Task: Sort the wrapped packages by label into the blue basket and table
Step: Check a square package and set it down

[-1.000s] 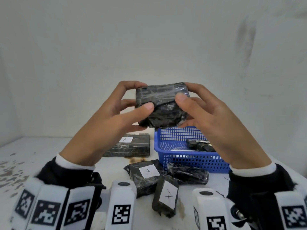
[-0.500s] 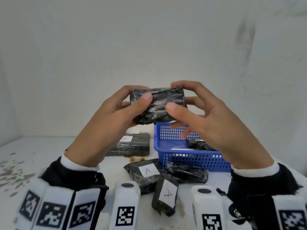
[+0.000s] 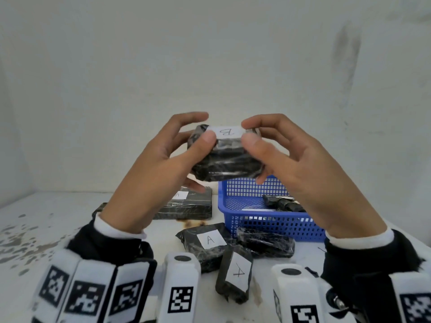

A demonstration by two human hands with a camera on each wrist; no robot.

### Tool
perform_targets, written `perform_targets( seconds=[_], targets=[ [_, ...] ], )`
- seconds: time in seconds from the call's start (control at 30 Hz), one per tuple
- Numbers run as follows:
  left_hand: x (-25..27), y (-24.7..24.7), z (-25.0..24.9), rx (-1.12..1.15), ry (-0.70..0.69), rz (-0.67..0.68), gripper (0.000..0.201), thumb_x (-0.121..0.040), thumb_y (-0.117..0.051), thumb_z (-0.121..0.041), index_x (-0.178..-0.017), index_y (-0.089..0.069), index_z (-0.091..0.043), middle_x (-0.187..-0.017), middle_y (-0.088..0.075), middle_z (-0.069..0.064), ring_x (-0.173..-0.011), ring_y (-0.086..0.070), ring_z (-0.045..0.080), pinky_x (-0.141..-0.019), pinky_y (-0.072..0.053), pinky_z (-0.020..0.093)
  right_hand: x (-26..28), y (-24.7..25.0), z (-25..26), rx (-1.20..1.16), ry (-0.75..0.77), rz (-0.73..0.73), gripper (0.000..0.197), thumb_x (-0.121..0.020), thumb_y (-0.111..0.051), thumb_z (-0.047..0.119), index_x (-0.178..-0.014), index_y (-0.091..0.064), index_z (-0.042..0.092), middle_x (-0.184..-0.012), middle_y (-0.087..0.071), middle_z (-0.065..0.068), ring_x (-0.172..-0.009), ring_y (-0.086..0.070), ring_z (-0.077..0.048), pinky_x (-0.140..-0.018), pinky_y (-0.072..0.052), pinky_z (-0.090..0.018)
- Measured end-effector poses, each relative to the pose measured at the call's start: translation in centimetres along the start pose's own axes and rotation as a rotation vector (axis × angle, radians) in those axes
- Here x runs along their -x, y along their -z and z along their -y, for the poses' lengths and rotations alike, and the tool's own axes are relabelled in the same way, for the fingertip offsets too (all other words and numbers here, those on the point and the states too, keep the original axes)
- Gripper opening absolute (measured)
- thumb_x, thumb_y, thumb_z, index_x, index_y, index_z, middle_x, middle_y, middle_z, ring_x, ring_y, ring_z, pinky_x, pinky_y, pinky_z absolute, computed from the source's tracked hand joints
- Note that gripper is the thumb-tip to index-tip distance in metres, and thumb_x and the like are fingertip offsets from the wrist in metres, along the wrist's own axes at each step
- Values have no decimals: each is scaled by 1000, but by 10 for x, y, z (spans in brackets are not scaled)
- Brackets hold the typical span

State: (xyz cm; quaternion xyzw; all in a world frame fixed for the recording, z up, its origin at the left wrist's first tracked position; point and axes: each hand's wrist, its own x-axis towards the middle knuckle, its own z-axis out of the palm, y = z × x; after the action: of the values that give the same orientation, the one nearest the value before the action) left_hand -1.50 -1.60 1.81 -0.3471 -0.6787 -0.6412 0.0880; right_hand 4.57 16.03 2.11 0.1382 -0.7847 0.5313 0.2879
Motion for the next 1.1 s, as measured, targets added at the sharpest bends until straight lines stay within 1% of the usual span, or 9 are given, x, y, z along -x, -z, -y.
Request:
perform_targets(
  seconds=[0.13,0.3,0.43,0.57,0.77,0.9,0.97,1.03,1.1],
  targets=[
    [-2,4,1,34,24,-14,73,-70,-78,-35,-136,-47,-42,-126,-64,-4,-94,-73,21,-76,-59,41,-2,3,-3,-18,10,11,63,-71,-71,46,-131,-53,51,-130,-63,6,-89,-74,-12,-78,-54,-25],
    [-3,4,2,22,28,-54,65,-67,-78,-37,-128,-54,-31,-102,-76,4,-88,-74,22,-84,-58,41,-4,2,-6,-40,-13,18,66,-83,-74,25,-140,-46,44,-107,-76,5,-94,-74,-12,-86,-56,-21],
    [-3,4,2,-9,-5,-37,59,-76,-76,-36,-130,-53,-38,-105,-74,1,-85,-74,20,-79,-60,36,-5,-1,-7,-49,18,18,65,-83,-75,22,-139,-50,45,-98,-77,2,-89,-75,-15,-87,-57,-21],
    [-2,4,1,-36,-24,-31,54,-73,-67,-39,-125,-56,-43,-103,-74,3,-81,-74,20,-75,-61,36,-3,-3,-5,-11,15,15,55,-74,-76,37,-125,-58,47,-92,-75,-1,-87,-74,-19,-85,-59,-27],
    [1,0,-1,1,5,-42,44,-67,-65,-44,-111,-62,-38,-94,-73,10,-70,-72,21,-57,-59,36,-2,-3,-3,36,10,-13,31,-81,-72,42,-110,-64,46,-97,-72,0,-82,-72,-26,-78,-60,-37],
    [0,-2,-2,7,12,-72,39,-68,-64,-47,-105,-62,-34,-90,-73,13,-65,-70,21,-54,-55,32,-1,-5,-2,53,15,-7,29,-77,-71,48,-105,-64,45,-96,-72,1,-81,-73,-27,-79,-60,-41],
    [-1,-2,0,5,18,-76,44,-70,-68,-53,-109,-60,-37,-92,-74,12,-69,-71,20,-60,-56,34,-2,-5,-2,51,13,-22,24,-80,-71,46,-103,-64,44,-94,-73,0,-79,-73,-28,-80,-60,-45],
    [-2,-1,3,-22,43,-78,61,-70,-75,-59,-123,-52,-40,-99,-74,7,-79,-74,19,-77,-57,39,-3,-4,-5,28,13,-71,21,-81,-72,43,-100,-63,41,-92,-73,-2,-77,-74,-29,-78,-61,-48],
    [-3,-1,4,-25,85,-65,74,-67,-80,-55,-129,-49,-30,-103,-75,3,-84,-74,19,-89,-54,44,-4,-2,-8,-17,-1,-112,20,-83,-72,39,-99,-61,34,-95,-75,-9,-77,-75,-28,-75,-63,-47]
  ],
)
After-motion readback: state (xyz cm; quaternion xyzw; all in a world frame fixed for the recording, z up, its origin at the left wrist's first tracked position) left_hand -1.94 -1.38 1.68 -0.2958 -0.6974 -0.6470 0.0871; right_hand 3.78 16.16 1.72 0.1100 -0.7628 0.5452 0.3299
